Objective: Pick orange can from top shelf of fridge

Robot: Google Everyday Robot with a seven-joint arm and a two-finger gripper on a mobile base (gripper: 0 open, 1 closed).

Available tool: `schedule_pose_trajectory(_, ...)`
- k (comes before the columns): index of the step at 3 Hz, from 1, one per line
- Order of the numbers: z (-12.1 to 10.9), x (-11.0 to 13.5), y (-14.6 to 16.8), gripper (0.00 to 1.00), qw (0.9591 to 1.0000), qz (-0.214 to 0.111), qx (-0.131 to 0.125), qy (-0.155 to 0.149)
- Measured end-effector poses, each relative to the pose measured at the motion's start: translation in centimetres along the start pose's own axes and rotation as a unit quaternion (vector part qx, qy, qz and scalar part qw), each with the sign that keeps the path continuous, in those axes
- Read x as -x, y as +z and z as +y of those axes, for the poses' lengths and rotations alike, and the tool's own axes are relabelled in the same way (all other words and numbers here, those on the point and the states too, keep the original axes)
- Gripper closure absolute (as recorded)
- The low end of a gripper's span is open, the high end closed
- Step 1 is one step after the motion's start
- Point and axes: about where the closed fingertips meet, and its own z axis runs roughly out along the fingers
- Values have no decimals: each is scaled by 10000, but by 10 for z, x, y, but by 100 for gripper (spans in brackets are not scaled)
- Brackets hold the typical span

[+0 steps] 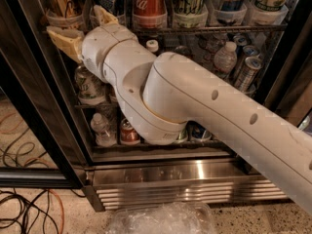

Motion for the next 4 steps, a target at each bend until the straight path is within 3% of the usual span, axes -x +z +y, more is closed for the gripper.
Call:
schedule_pose_trajectory(1,12,5,28,27,9998,16,148,-106)
schedule_pose_trajectory(2,13,5,36,27,9998,-13,143,-110)
schedule_pose_trajectory(4,13,1,48,30,9999,-140,-26,-9)
